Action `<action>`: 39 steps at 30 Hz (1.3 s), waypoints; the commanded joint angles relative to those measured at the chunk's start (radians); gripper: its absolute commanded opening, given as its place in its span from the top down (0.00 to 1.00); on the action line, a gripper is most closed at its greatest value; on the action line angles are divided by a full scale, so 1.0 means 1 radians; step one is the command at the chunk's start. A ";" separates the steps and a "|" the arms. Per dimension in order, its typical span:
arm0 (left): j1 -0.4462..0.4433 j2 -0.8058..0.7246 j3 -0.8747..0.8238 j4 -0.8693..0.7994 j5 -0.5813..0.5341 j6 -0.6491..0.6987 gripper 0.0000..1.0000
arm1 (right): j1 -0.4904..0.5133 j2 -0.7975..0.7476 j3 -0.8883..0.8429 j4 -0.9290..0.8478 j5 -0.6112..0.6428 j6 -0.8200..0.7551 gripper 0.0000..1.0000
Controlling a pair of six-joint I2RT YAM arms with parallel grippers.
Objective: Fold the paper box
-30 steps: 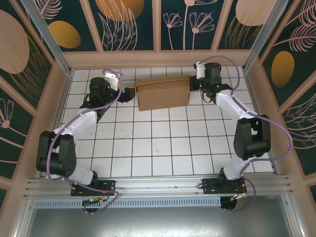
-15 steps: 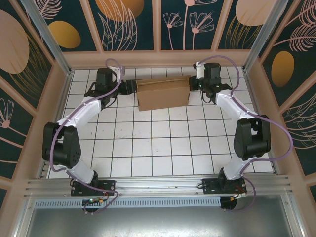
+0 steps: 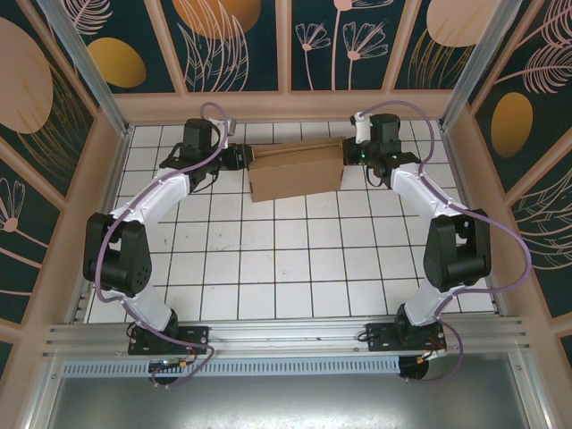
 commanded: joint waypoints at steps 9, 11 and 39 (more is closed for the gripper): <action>-0.018 0.006 0.059 -0.053 0.011 -0.052 0.77 | 0.012 -0.030 -0.014 -0.001 0.009 -0.016 1.00; -0.021 0.007 0.064 -0.068 0.002 -0.051 0.78 | 0.012 -0.029 -0.015 -0.001 0.010 -0.016 1.00; -0.023 0.120 0.154 -0.088 0.108 -0.288 0.92 | 0.016 -0.026 -0.021 0.007 0.004 -0.014 1.00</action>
